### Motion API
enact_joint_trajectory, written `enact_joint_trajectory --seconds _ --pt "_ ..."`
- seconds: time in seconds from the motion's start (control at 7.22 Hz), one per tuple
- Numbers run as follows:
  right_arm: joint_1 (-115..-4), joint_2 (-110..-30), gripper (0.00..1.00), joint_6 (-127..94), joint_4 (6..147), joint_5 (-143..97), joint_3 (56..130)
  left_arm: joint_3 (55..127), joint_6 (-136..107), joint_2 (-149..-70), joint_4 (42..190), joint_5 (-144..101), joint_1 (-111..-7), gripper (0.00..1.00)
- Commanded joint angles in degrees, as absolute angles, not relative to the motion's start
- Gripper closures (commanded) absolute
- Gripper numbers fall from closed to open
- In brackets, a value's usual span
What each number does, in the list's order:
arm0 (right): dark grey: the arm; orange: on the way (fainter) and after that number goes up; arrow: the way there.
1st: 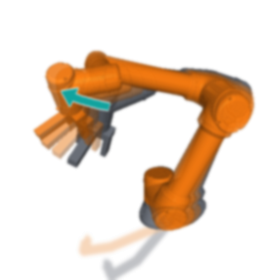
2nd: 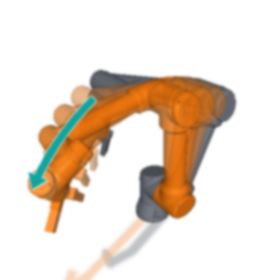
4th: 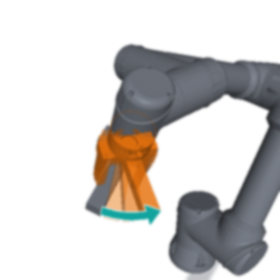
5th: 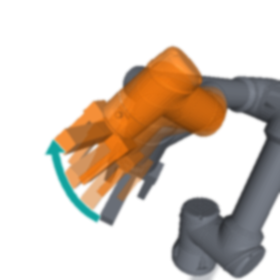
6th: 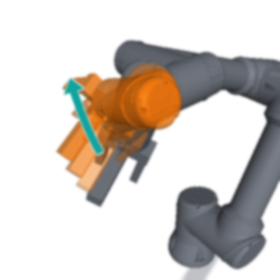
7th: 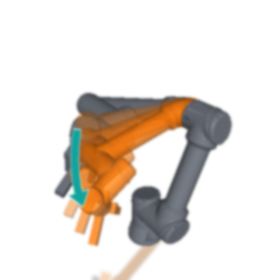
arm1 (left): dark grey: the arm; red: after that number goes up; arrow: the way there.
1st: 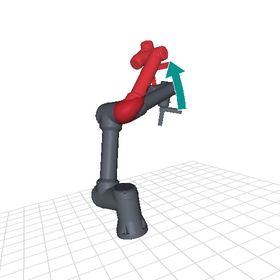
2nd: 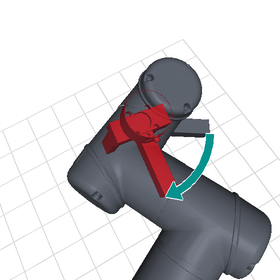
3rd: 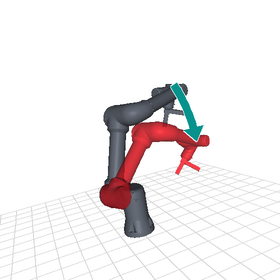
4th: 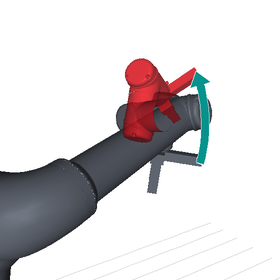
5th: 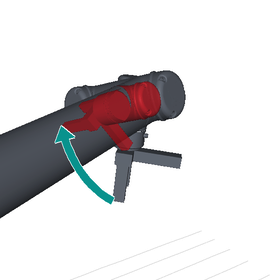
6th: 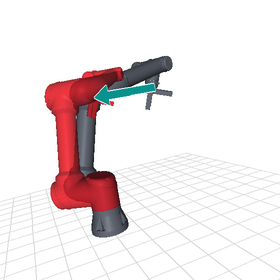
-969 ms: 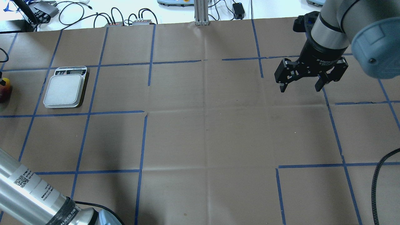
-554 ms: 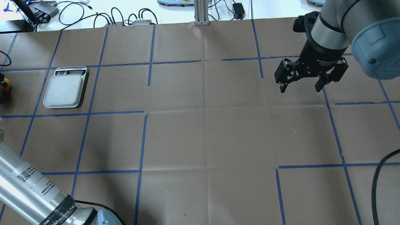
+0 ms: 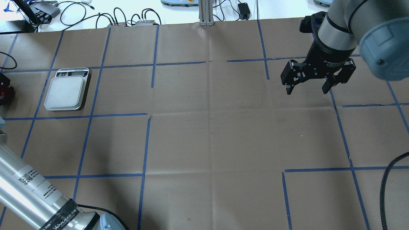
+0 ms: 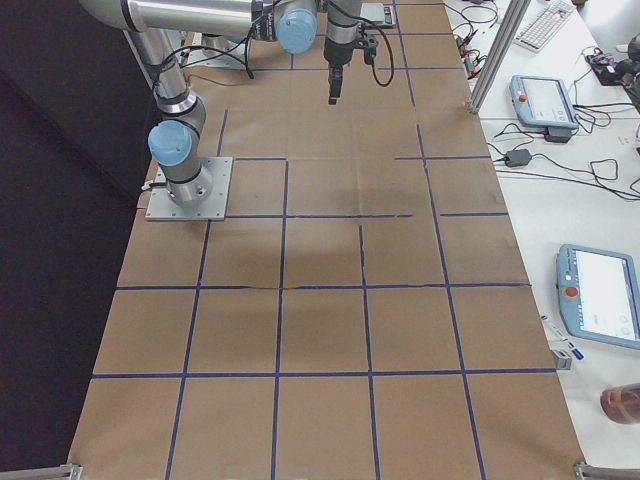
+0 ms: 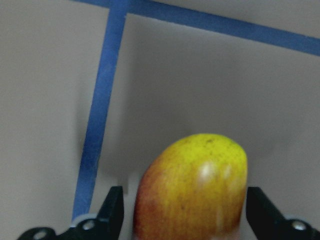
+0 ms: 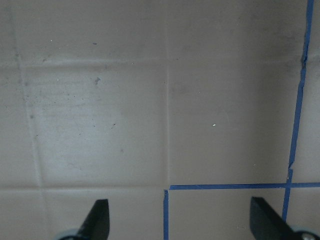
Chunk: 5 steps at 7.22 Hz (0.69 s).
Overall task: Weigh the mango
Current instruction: 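Lower the left gripper and grasp the yellow-red mango, then lift the mango with the left gripper and carry it over the scale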
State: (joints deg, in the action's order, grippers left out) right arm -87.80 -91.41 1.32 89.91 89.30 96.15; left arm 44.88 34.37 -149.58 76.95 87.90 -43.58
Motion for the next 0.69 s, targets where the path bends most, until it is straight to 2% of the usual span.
enact_joint_trajectory --seconds 0.0,0.14,0.28,0.55 --pt "-87.80 -91.41 0.00 1.32 89.91 89.30 96.15 45.09 34.80 -147.93 79.97 88.50 -44.20 0.92" --pt "-87.80 -91.41 0.00 1.32 89.91 89.30 96.15 45.52 35.76 -145.48 81.81 88.51 -45.78 0.99" --pt "-87.80 -91.41 0.00 1.32 89.91 89.30 96.15 47.01 37.69 -143.72 82.96 88.59 -49.01 1.00" --pt "-87.80 -91.41 0.00 1.32 89.91 89.30 96.15 56.20 37.88 -137.58 82.79 89.38 -54.90 0.99"
